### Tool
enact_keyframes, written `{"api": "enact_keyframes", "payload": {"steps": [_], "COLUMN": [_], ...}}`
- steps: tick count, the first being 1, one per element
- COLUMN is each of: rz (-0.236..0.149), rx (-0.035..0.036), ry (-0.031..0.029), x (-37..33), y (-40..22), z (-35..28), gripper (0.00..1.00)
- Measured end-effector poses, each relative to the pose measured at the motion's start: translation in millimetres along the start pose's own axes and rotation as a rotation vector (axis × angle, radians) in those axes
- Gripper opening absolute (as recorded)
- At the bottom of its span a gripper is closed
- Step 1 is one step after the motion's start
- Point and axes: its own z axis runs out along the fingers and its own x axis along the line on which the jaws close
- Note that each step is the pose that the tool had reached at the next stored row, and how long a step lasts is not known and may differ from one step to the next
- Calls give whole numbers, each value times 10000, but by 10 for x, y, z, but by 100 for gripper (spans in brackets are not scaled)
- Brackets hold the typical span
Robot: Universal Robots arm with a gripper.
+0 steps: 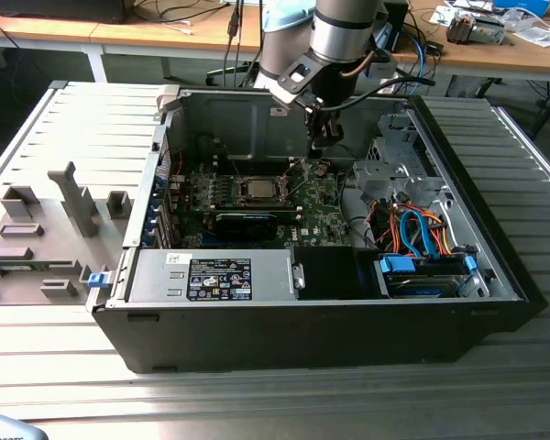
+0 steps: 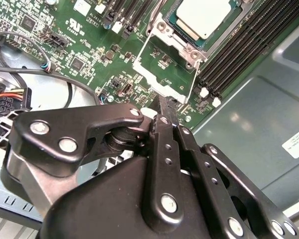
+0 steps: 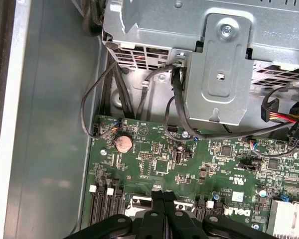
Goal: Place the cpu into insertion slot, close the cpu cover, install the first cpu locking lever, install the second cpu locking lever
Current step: 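Close the cpu cover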
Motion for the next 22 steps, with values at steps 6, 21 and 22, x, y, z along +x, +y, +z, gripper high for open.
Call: {"api": "enact_keyframes", "payload": {"steps": [6,21,22], "rz": [0,0,-1], "rx": [0,0,0], "ry": [0,0,0], "x": [-2,-7,-7], "y": [15,48,51], "z": [0,0,0], "gripper": [11,11,11]}}
